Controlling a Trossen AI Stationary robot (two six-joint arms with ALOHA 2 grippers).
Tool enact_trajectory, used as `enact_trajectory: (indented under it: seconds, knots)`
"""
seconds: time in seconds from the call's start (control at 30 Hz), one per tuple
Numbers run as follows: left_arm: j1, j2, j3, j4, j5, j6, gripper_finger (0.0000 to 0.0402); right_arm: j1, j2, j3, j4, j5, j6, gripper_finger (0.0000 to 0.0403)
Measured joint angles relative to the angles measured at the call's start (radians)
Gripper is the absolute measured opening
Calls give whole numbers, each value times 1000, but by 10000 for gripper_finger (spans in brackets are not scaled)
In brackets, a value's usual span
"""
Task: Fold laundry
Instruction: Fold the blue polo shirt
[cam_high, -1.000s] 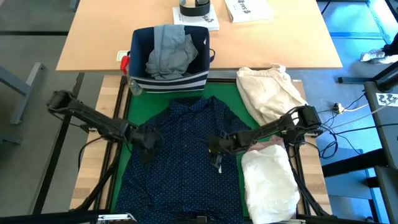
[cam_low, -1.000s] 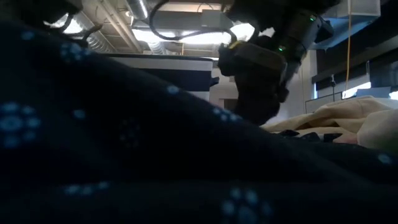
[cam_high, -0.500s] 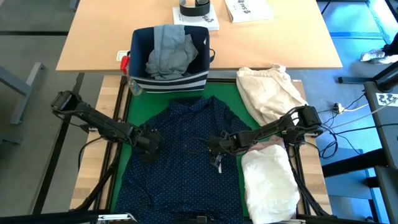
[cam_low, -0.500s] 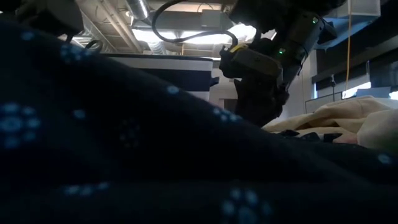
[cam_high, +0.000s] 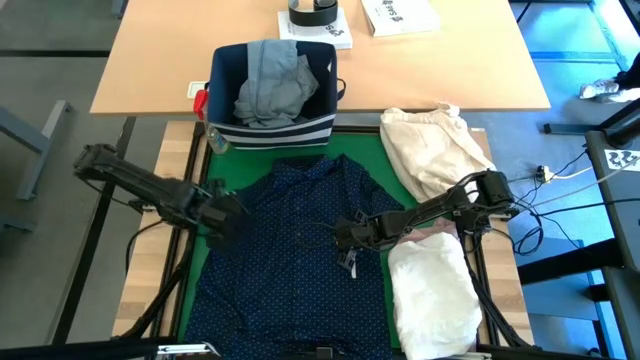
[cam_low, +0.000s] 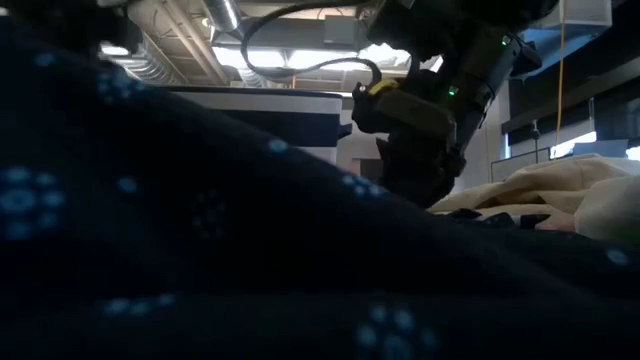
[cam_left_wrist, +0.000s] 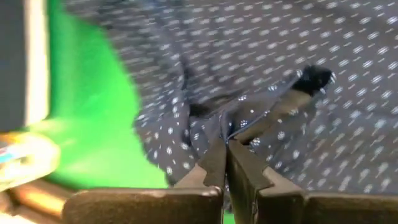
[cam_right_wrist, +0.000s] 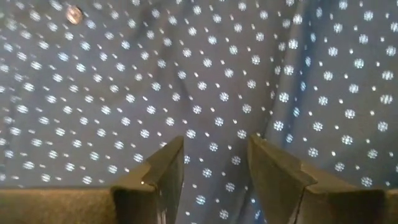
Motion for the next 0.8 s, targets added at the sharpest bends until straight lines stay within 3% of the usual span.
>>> enact_trajectory:
  seconds: [0.13,0.33,0.63,0.8]
  knots:
    - [10,-98,68,-163,-37,-67,2,0,10,0,1,0,-3,175]
    - [55,-227,77,-353,-122,-178,2,0,25,0,9,0,-5,175]
    - [133,-333,73,-344,-97,42,6,0,25,0,24,-8,-4,175]
    - [165,-336,73,-343,-93,179,48,0,25,0,26,-8,-4,175]
